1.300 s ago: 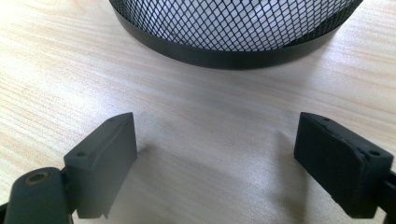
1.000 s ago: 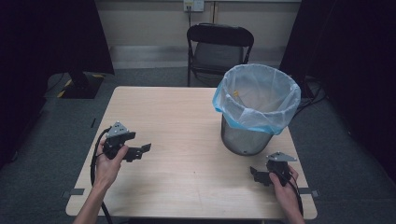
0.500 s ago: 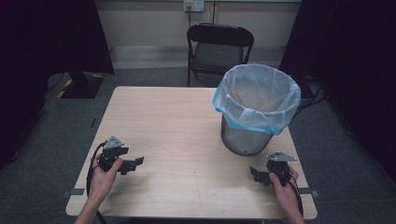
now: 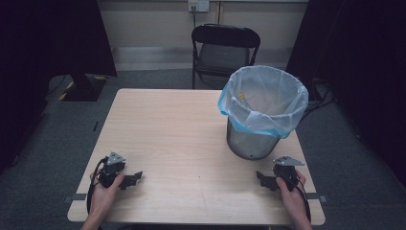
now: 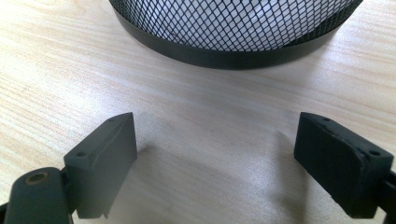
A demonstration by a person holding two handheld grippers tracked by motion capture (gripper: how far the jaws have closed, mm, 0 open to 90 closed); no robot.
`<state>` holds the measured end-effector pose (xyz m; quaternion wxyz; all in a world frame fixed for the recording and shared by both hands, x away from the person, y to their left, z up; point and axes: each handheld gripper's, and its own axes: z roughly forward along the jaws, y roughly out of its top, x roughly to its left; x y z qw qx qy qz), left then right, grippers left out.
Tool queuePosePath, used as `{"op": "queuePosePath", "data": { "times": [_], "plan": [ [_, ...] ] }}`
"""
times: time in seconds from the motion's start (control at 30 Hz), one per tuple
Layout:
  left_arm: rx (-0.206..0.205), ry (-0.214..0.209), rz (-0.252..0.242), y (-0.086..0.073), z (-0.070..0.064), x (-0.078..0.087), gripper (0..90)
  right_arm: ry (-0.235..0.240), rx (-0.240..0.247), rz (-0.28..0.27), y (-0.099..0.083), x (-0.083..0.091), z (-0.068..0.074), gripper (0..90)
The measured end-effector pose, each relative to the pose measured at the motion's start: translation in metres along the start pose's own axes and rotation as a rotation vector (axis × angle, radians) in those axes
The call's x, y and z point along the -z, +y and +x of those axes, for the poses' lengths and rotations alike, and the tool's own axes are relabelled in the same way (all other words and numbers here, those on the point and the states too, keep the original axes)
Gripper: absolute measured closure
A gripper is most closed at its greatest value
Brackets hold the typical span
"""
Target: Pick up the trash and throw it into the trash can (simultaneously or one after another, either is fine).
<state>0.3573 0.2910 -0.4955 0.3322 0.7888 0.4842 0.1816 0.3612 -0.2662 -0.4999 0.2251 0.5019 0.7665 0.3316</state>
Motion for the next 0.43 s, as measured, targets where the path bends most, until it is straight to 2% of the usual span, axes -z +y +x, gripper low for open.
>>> {"op": "queuePosePath", "data": {
  "times": [0.03, 0.1, 0.23, 0.43],
  "plan": [
    [-0.016, 0.018, -0.005, -0.0004, -0.0032, -0.0018, 15.6, 0.000, 0.000, 0.000, 0.0000, 0.0000, 0.0000, 12.4],
    [-0.026, 0.022, -0.016, -0.0019, -0.0031, -0.0022, 14.2, 0.000, 0.000, 0.000, 0.0000, 0.0000, 0.0000, 12.4],
    [-0.030, 0.013, -0.048, -0.0062, -0.0017, -0.0028, 12.5, 0.000, 0.000, 0.000, 0.0000, 0.0000, 0.0000, 12.4],
    [-0.032, 0.013, -0.047, -0.0061, -0.0016, -0.0028, 12.5, 0.000, 0.000, 0.000, 0.0000, 0.0000, 0.0000, 12.4]
  ]
}}
